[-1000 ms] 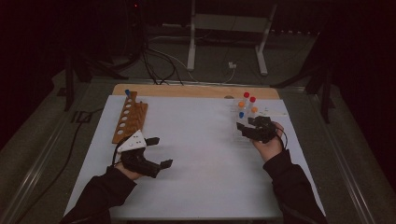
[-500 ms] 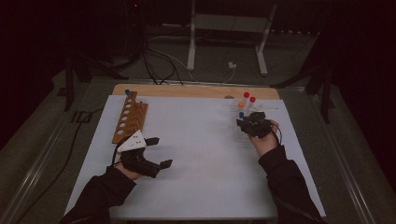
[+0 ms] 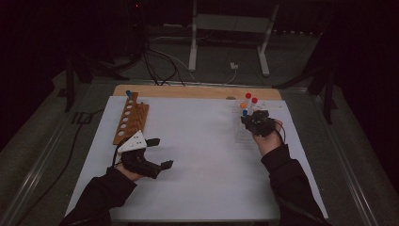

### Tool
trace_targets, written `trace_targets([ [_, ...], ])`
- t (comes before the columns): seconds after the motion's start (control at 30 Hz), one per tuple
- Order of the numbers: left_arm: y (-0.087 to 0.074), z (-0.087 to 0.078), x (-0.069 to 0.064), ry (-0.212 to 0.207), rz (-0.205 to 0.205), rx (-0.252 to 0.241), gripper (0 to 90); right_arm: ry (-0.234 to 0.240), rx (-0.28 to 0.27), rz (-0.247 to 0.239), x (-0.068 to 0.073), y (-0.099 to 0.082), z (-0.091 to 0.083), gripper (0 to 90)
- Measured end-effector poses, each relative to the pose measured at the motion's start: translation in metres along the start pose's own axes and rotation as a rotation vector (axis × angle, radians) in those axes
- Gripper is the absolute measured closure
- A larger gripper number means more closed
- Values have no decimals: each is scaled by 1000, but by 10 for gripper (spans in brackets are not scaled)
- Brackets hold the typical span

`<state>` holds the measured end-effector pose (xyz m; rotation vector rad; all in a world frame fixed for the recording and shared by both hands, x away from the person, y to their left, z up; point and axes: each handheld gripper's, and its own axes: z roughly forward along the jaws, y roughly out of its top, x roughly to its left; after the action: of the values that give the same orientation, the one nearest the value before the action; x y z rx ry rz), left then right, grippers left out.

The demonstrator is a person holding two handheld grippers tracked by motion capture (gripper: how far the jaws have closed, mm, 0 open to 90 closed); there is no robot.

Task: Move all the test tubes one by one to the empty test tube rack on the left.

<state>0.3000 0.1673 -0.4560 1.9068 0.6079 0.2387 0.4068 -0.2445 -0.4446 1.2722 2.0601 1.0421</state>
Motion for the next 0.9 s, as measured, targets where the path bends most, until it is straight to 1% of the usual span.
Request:
trace_targets([
  [0.23,6,0,0,-21,-5,-7,21,-11,-55,-52,6,18,-24,767],
  [0.33,10,1,-1,-35,-6,-6,22,18,-75,-63,11,23,-35,768],
  [0.4,13,3,-1,-45,-3,-7,22,48,-87,-79,17,24,-41,767],
  [0.47,16,5,-3,-55,2,-8,22,74,-82,-111,25,22,-44,767],
  [0.53,19,8,-4,-68,8,-5,22,102,-78,-130,34,19,-46,767],
  [0.7,26,15,-8,-101,28,0,42,180,-58,-174,58,3,-49,768],
  [0.9,34,24,-11,-128,39,-9,54,278,-28,-211,86,-16,-50,767],
])
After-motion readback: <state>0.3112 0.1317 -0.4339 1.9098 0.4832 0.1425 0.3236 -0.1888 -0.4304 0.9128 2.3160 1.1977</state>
